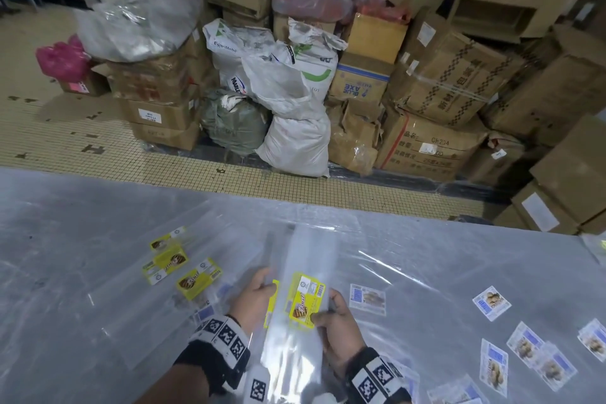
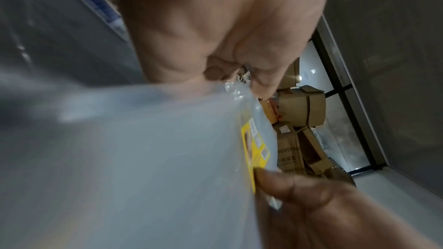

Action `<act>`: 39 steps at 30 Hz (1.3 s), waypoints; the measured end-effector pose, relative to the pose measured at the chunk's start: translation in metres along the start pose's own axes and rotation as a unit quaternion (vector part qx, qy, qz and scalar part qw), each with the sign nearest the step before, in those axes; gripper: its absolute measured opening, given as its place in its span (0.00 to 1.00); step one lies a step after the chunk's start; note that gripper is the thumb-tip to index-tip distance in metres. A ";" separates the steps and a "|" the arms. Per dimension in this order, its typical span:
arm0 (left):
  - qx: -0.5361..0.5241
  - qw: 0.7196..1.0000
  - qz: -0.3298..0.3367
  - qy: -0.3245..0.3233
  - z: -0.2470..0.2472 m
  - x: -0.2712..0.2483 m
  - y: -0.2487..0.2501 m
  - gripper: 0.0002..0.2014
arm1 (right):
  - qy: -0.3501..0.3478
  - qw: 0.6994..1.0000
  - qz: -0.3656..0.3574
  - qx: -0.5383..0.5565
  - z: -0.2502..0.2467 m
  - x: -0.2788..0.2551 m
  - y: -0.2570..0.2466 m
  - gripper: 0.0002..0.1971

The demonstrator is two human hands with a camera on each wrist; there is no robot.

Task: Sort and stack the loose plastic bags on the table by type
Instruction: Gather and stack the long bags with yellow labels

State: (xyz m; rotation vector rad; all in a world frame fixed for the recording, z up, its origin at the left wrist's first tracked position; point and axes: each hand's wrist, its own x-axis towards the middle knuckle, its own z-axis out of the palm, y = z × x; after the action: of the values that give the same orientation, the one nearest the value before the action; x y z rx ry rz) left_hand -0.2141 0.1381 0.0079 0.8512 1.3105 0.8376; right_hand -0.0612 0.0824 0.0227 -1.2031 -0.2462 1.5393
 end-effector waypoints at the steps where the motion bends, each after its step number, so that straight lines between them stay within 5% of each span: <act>1: -0.024 1.000 -0.004 0.001 0.001 -0.004 -0.002 0.15 | 0.003 1.000 -0.005 0.001 0.007 0.001 0.002 0.28; 5: -0.105 0.994 0.025 -0.014 -0.003 -0.022 -0.008 0.29 | -0.022 0.999 -0.009 -0.021 0.031 -0.003 0.010 0.26; 10: -0.139 0.987 0.072 -0.023 -0.015 -0.024 -0.006 0.30 | -0.076 0.995 -0.001 -0.060 0.043 -0.009 0.009 0.27; 15: -0.027 0.995 0.090 -0.024 -0.026 -0.035 -0.001 0.25 | -0.087 0.989 0.017 -0.116 0.045 -0.018 0.004 0.20; 17: 0.100 0.987 0.121 -0.033 -0.042 -0.029 0.002 0.08 | -0.065 0.991 0.017 -0.115 0.043 -0.011 0.008 0.21; 19: 0.249 0.957 0.146 -0.003 -0.070 -0.009 0.003 0.08 | -0.036 0.992 0.018 -0.117 0.037 0.000 0.016 0.23; 23: 0.399 0.888 0.070 0.216 -0.151 0.032 0.035 0.27 | -0.024 0.990 0.032 -0.134 0.029 0.005 0.020 0.23; 26: 0.536 0.822 -0.027 0.194 -0.202 0.053 0.053 0.43 | -0.011 0.985 0.029 -0.167 0.030 0.005 0.025 0.23; 28: 0.565 0.806 -0.079 0.157 -0.217 0.060 0.057 0.53 | 0.006 0.976 0.013 -0.217 0.027 0.010 0.033 0.23; 32: 0.599 0.789 -0.095 0.100 -0.220 0.057 0.059 0.48 | 0.017 0.948 -0.036 -0.315 0.032 0.004 0.025 0.12; 35: 0.602 0.778 -0.113 0.139 -0.211 0.048 0.056 0.46 | 0.042 0.936 -0.053 -0.347 0.031 0.007 0.022 0.11; 39: 0.588 0.783 -0.105 0.177 -0.199 0.037 0.045 0.43 | 0.077 0.917 -0.031 -0.390 0.026 0.021 0.029 0.21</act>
State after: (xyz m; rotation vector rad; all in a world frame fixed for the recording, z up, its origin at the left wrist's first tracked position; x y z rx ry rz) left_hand -0.4113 0.2015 0.0180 1.4927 2.2600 -0.1402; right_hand -0.0964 0.1002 0.0032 -1.9020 -0.8394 1.3041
